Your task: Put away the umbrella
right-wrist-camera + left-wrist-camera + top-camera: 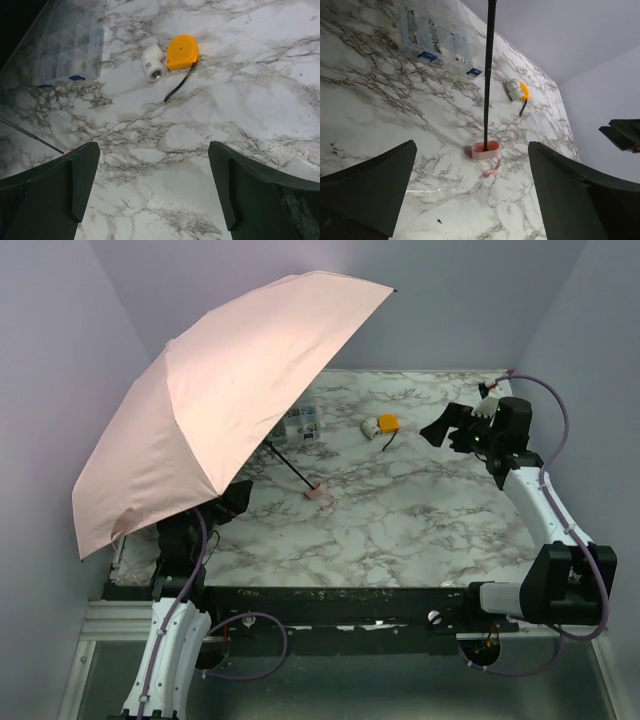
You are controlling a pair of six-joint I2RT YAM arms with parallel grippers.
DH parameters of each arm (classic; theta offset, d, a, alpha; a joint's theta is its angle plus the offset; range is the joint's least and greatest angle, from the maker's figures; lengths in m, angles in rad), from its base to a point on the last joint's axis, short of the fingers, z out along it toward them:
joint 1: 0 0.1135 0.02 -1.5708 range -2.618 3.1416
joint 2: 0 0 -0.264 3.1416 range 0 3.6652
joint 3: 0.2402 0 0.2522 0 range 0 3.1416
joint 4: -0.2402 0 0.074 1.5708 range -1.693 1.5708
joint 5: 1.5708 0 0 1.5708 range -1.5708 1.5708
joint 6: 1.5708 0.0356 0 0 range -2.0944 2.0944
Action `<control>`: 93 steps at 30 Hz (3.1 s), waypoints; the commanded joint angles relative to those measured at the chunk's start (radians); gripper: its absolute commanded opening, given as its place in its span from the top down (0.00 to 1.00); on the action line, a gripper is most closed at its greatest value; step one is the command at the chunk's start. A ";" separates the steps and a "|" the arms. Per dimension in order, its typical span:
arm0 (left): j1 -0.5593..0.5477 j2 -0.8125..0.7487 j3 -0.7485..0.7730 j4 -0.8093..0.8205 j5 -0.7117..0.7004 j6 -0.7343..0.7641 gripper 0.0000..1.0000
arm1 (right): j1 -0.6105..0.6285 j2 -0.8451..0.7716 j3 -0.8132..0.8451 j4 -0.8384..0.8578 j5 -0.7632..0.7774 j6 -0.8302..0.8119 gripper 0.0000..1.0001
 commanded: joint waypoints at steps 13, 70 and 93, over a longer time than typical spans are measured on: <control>-0.005 -0.076 0.043 -0.057 0.060 0.008 0.01 | 0.375 0.345 0.272 -0.168 -0.549 -0.518 0.00; -0.136 0.405 0.502 0.959 0.244 -0.348 0.02 | 0.714 0.332 0.749 0.186 -0.693 0.284 0.99; -0.422 0.593 0.588 0.915 0.077 -0.173 0.20 | 0.667 0.217 0.615 0.451 -0.789 0.545 0.99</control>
